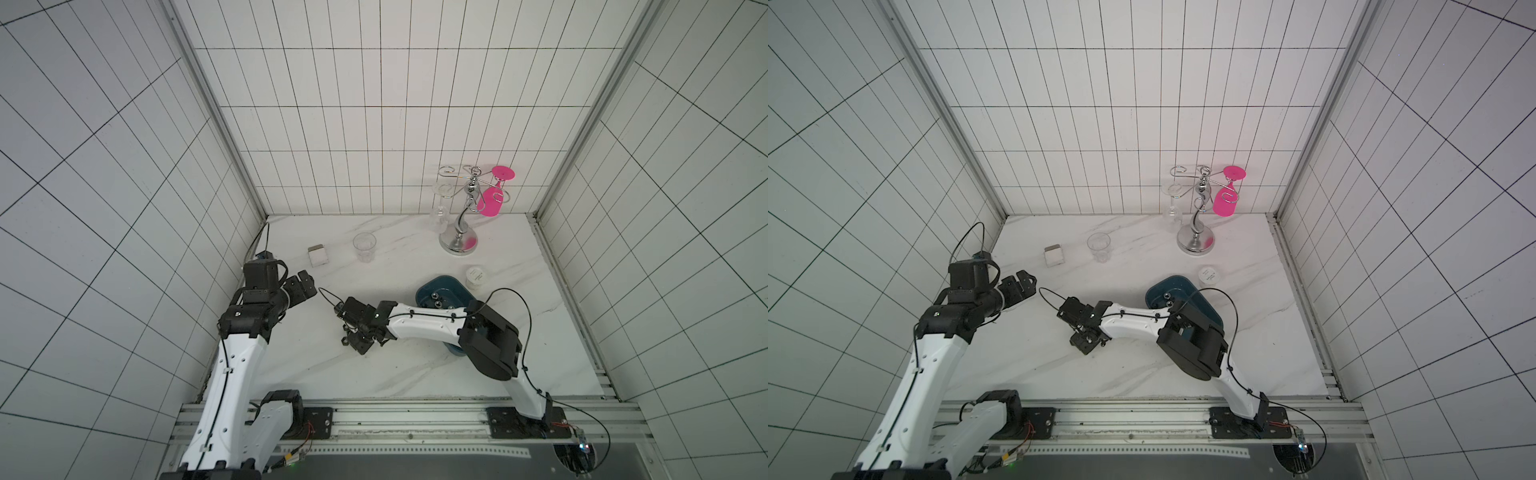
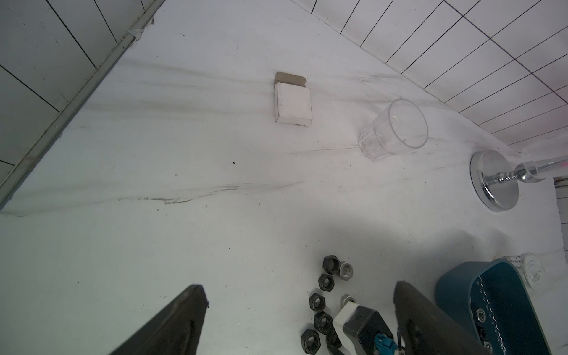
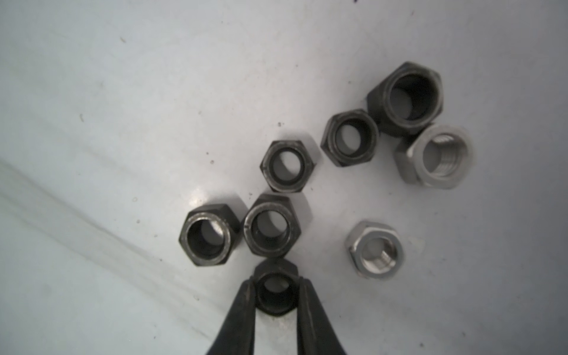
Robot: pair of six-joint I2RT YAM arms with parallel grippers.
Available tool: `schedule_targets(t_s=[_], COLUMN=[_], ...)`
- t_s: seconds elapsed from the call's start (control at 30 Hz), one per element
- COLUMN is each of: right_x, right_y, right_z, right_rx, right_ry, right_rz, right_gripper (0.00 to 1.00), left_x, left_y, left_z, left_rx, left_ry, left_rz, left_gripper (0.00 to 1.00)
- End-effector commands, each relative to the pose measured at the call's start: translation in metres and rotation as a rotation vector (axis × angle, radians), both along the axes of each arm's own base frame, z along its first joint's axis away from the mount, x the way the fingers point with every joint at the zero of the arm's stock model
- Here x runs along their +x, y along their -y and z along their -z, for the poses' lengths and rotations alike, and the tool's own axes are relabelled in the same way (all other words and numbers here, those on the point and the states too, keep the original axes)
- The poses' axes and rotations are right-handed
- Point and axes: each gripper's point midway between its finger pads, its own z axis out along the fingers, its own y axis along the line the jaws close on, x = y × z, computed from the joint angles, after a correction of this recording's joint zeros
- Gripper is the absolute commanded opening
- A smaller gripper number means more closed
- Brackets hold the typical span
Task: Put the nuts on the desktop into the storage box
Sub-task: Pick up the nut from the center of the board, then place the nut in the storage box.
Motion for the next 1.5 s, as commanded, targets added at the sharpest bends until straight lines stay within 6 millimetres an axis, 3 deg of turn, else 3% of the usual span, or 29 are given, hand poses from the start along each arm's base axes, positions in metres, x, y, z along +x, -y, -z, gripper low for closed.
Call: schedule_targets(t_s=[0.0, 0.17, 0.3, 0.47, 0.63, 0.93, 1.17, 1.47], right_x=[0.015, 0.040, 0.072, 0.115, 0.138, 0.160, 0.157, 0.153], right_y=[0.004, 0.039, 0.090, 0.176, 0.231, 0.266, 0.273, 0.275], right_z=[-0.050, -0.107, -0.126, -0.106, -0.075, -0.032, -0.002, 0.002], right_rx=[0.120, 0.246, 0.289, 0.210, 0.079, -0.014, -0.072, -0.080], right_ry=[0.046, 0.085, 0.076, 0.050, -0.030, -0.096, -0.142, -0.149], right_rz=[0.055, 0.158, 0.303, 0.508, 0.624, 0.699, 0.701, 0.702], right_gripper=[0.18, 0.19, 0.19, 0.20, 0.20, 0.19, 0.23, 0.30], left_x=[0.002, 0.011, 0.016, 0.022, 0.028, 0.040, 0.036, 0.034], left_y=[0.001, 0.013, 0.020, 0.030, 0.043, 0.049, 0.046, 0.043], left_z=[-0.015, -0.023, -0.028, -0.022, -0.016, -0.017, -0.016, -0.018], left_rx=[-0.010, -0.067, -0.114, -0.138, -0.131, -0.139, -0.114, -0.096], left_ry=[0.039, 0.062, 0.082, 0.075, 0.064, 0.067, 0.062, 0.069], left_rz=[0.009, 0.049, 0.063, 0.081, 0.105, 0.110, 0.113, 0.103], left_gripper=[0.99, 0.98, 0.98, 0.98, 0.98, 0.98, 0.98, 0.98])
